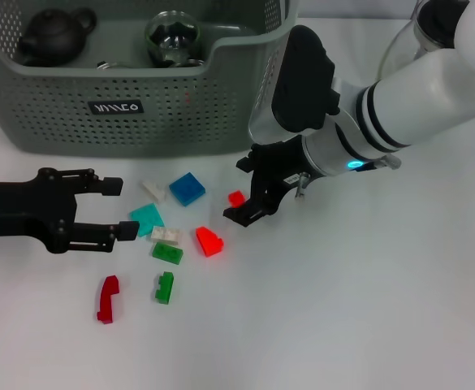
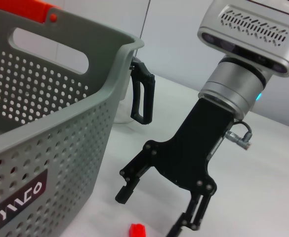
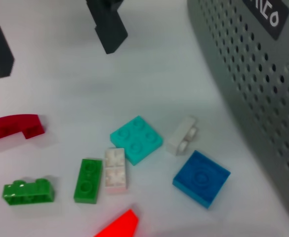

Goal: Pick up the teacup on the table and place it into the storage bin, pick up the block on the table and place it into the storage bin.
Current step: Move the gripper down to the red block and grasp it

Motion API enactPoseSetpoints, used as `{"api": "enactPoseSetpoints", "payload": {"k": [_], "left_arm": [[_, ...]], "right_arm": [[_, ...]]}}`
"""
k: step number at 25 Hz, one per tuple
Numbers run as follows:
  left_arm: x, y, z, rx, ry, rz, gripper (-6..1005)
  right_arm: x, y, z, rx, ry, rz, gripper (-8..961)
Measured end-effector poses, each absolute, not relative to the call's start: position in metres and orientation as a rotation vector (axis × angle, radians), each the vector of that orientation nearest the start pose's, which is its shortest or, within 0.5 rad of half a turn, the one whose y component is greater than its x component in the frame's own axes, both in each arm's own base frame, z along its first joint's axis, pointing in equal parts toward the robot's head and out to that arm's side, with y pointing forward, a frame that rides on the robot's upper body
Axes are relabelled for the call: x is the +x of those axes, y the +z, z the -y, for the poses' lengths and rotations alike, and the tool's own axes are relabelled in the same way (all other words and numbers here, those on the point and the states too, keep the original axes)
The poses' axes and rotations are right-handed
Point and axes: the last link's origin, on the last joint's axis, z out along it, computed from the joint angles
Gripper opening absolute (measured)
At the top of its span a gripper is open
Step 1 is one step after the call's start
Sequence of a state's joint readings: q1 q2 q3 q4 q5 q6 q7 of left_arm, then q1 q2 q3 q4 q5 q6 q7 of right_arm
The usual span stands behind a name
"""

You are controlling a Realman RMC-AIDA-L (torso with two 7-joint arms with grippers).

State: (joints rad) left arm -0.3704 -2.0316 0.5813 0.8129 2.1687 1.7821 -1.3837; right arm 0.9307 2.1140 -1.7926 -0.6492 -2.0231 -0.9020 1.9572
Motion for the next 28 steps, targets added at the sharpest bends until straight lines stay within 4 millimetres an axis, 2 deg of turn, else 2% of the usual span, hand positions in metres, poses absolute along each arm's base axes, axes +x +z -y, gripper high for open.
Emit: {"api": "enactPoseSetpoints", "payload": {"k": [2,7,13,18,28], "left_arm": [[-0.315,0.046,-0.271,-2.783,-0.537,0.696,812],[-0.315,0.045,-0.270,-2.784,-0.539,0.699,812],[-0.316,0.044,-0.270,-2.779,-0.537,0.707,812],[-0.316,0.044,-0.270,-2.779,-0.536,0.707,811],[-0.316,0.044,-0.270,-2.778,-0.537,0.706,811]], "right_arm": [[0.135,-0.144,-0.375,-2.955,-0.256,-0.168,941],[0.135,-0.151,-0.374,-2.939,-0.235,-0.166,807],[0.136,-0.155,-0.372,-2.922,-0.217,-0.172,588],[0.138,-0.155,-0.372,-2.919,-0.216,-0.186,516],[0.142,-0.155,-0.373,-2.914,-0.229,-0.194,517]]}}
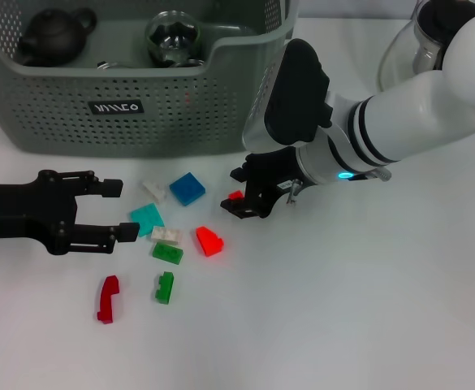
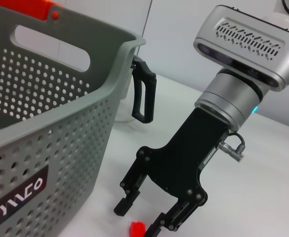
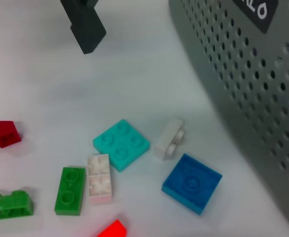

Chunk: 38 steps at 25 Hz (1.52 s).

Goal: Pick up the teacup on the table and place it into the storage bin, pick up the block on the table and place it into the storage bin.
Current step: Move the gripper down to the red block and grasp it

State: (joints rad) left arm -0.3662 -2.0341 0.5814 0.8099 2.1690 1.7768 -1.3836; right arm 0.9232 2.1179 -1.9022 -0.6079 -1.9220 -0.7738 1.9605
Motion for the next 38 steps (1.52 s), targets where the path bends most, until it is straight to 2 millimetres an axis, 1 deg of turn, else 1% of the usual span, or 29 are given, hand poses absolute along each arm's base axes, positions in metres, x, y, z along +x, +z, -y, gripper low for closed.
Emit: {"api": "enactPoseSetpoints", "payload": {"k": [15,20,31,38], "left_arm": [[-0.3153,0.0444,-0.2705,-2.779,-0.538,0.703,811],[-0.3140,0.0444,-0.2721,-2.781,-0.540,0.696,811],[-0.3135,0.0445,-0.2729,-2.781,-0.540,0.694,811],[-0.3136,0.0445,-0.2728,-2.780,-0.540,0.694,811]], "right_arm": [[0.1439,-0.1561,-0.3710,-2.916,-0.236,-0.200,510],[0.1440,-0.1562,-0.3706,-2.917,-0.237,-0.207,478],[0.1439,-0.1562,-0.3708,-2.914,-0.234,-0.223,333],[0.1437,-0.1558,-0.3712,-2.914,-0.235,-0.222,324]]}}
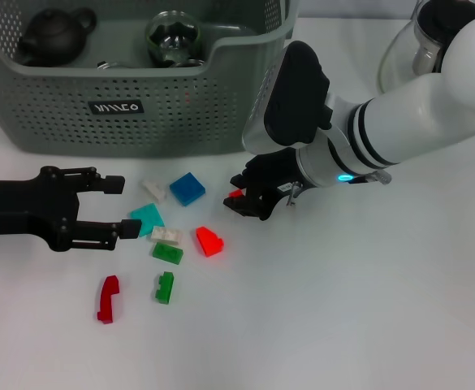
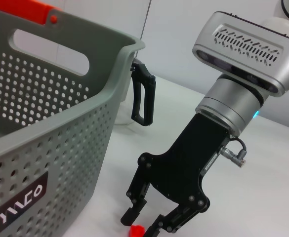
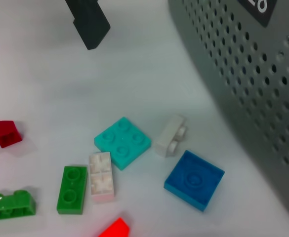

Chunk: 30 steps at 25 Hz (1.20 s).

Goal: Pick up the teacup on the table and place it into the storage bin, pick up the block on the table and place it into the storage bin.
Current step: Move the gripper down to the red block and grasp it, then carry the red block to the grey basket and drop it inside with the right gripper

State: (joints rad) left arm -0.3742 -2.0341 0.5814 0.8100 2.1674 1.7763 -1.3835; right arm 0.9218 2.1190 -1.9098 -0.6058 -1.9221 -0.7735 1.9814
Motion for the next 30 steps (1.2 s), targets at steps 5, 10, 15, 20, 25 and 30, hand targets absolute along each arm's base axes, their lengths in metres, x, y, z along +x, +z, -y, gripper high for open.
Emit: {"api": "enactPoseSetpoints", "payload": {"k": [5,10,15,20,25,30], "left_arm": [[-0.3142,0.0447,-0.2724,-2.778,-0.539,0.697,811],[-0.3139,0.0454,-0.2726,-2.780,-0.539,0.694,811],[-0.3138,0.0455,-0.2728,-2.779,-0.539,0.693,811],[-0.3139,0.0453,-0.2729,-2.779,-0.539,0.694,811],[-0.3140,0.0457,-0.2729,-2.776,-0.541,0.695,812],[-0.3142,0.0477,-0.2728,-2.767,-0.550,0.695,812]], "right_arm": [[0.1440,-0.1556,-0.3713,-2.913,-0.235,-0.223,317],[0.1443,-0.1556,-0.3711,-2.914,-0.236,-0.225,310],[0.1468,-0.1556,-0.3708,-2.914,-0.244,-0.233,303],[0.1473,-0.1557,-0.3704,-2.916,-0.247,-0.235,297],[0.1475,-0.1557,-0.3702,-2.917,-0.248,-0.236,290],[0.1466,-0.1547,-0.3692,-2.926,-0.240,-0.239,283]]}}
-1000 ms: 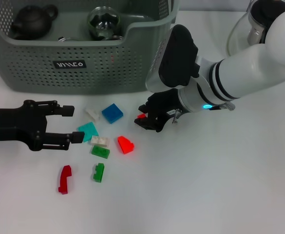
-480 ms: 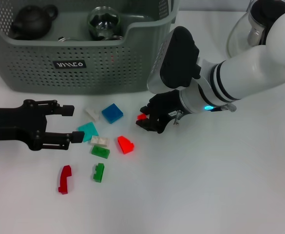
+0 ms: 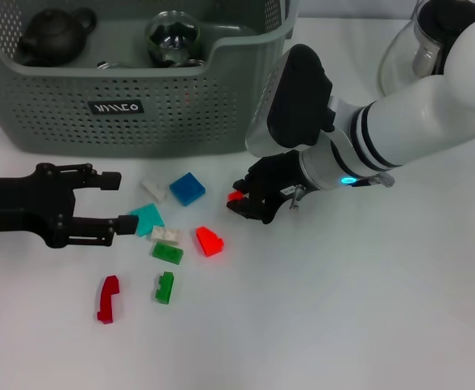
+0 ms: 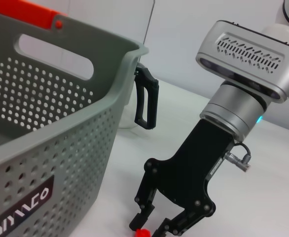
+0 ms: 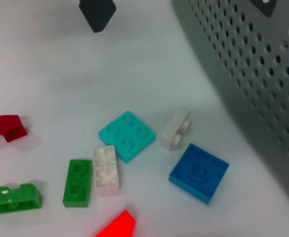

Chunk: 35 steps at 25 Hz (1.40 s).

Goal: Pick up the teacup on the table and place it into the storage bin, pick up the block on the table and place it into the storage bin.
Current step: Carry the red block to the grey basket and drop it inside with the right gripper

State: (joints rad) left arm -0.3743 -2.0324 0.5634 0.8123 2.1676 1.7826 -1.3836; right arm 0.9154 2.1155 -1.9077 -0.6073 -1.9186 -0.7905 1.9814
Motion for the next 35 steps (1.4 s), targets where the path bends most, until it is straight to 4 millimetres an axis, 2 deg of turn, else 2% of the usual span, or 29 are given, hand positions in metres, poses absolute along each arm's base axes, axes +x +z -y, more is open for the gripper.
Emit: {"api": "enactPoseSetpoints", "payload": {"k": [6,11,13,18,21,24,26,29,32,35], "left_arm": [[-0.318,0.052,-0.268,-2.765,-0.541,0.705,812],[-0.326,0.055,-0.257,-2.762,-0.535,0.727,812],[-0.329,0.056,-0.253,-2.758,-0.533,0.741,812],[-0.335,0.060,-0.246,-2.738,-0.540,0.765,812],[-0.336,0.062,-0.245,-2.728,-0.551,0.758,812],[-0.335,0.062,-0.245,-2.724,-0.559,0.747,812],[-0.334,0.062,-0.247,-2.724,-0.565,0.738,812],[-0.332,0.060,-0.249,-2.727,-0.566,0.729,812],[-0.331,0.059,-0.250,-2.728,-0.567,0.726,812],[-0.331,0.059,-0.250,-2.727,-0.569,0.726,812]], "right_arm": [[0.143,-0.152,-0.365,-2.946,-0.184,-0.258,278],[0.121,-0.135,-0.353,-3.022,-0.049,-0.305,278],[0.104,-0.119,-0.348,-3.077,0.048,-0.313,278],[0.049,-0.059,-0.340,-3.152,0.352,-0.248,279],[0.015,-0.031,-0.349,-3.099,0.479,-0.136,279],[-0.015,-0.016,-0.370,-3.029,0.550,-0.076,279],[-0.030,-0.015,-0.389,-2.985,0.566,-0.080,279],[-0.041,-0.026,-0.418,-2.924,0.492,-0.111,301],[-0.036,-0.042,-0.437,-2.860,0.359,-0.115,335],[-0.030,-0.053,-0.441,-2.834,0.272,-0.083,369]]}}
